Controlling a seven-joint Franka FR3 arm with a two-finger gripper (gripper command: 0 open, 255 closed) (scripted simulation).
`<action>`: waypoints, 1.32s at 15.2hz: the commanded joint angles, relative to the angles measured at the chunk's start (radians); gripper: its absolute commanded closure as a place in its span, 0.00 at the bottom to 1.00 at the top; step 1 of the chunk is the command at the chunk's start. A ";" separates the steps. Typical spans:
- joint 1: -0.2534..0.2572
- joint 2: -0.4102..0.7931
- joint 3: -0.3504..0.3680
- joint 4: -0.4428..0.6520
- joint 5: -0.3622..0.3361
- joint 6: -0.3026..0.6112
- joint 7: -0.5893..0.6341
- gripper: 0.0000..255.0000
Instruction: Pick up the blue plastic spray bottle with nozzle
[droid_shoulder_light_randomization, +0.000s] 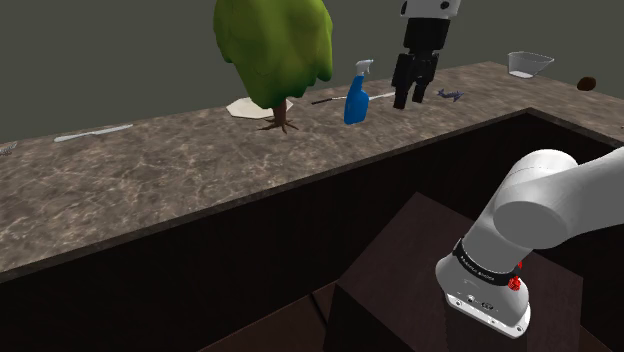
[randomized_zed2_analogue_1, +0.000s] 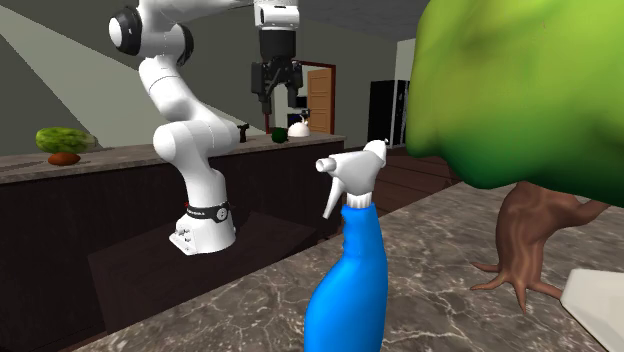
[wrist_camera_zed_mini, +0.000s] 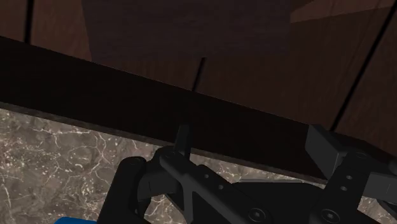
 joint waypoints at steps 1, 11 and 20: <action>0.000 0.000 0.000 0.000 0.000 0.000 0.000 0.00; 0.034 0.066 -0.313 -0.037 -0.150 0.198 -0.541 0.00; 0.169 0.329 -0.625 0.118 -0.104 0.362 -1.060 0.00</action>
